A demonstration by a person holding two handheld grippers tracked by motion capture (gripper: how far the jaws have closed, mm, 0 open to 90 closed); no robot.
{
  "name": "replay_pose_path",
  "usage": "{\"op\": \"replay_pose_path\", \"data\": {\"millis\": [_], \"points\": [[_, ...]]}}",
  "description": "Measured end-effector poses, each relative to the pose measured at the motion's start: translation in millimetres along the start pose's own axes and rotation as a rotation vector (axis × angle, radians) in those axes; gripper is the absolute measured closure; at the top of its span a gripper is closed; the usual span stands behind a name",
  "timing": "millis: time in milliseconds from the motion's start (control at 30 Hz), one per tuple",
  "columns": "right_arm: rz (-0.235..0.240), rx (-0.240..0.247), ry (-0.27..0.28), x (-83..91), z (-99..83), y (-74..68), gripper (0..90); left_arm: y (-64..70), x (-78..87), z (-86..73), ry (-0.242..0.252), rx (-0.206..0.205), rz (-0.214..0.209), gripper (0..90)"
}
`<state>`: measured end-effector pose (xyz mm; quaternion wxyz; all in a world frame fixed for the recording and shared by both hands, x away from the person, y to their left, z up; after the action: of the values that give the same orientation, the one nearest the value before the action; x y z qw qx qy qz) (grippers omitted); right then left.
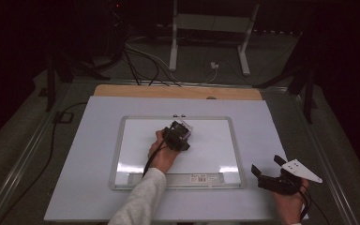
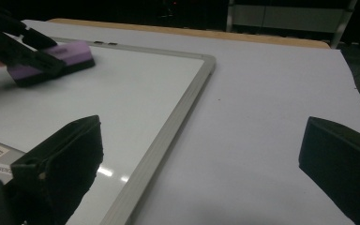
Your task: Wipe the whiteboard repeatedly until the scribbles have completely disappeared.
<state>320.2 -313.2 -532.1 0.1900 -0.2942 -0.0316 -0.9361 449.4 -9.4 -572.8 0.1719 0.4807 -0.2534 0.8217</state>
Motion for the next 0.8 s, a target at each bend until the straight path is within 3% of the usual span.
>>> {"op": "replay_pose_path", "data": {"millis": [133, 233, 467, 800], "points": [[0.000, 0.003, -0.003, -0.9, -0.2, -1.0, 0.5, -20.2, -1.0, -12.0, -0.010, 0.071, 0.000, 41.1], [0.000, 0.006, -0.003, -1.2, -0.2, -1.4, 0.5, -28.9, -0.6, -18.6, -0.014, 0.098, 0.006, 41.1], [-0.002, 0.001, 0.000, -0.1, 0.2, -0.7, 0.5, -44.0, 0.8, -31.6, -0.022, 0.143, 0.013, 41.0], [-0.002, 0.000, 0.001, -0.3, 0.6, -0.2, 0.5, -54.6, 6.6, -47.1, -0.014, 0.181, 0.019, 41.1]]}}
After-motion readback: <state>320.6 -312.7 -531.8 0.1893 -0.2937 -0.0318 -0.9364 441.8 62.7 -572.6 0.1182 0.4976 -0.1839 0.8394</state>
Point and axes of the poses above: each handheld gripper's, and its own axes: x roughly backward along the jaws, z roughly out of its top, y roughly to its right, the point moved 10 cm from there along -x, roughly forward along the jaws, and after that the axes turned 11 degrees about -y, right-handed, at the moved point
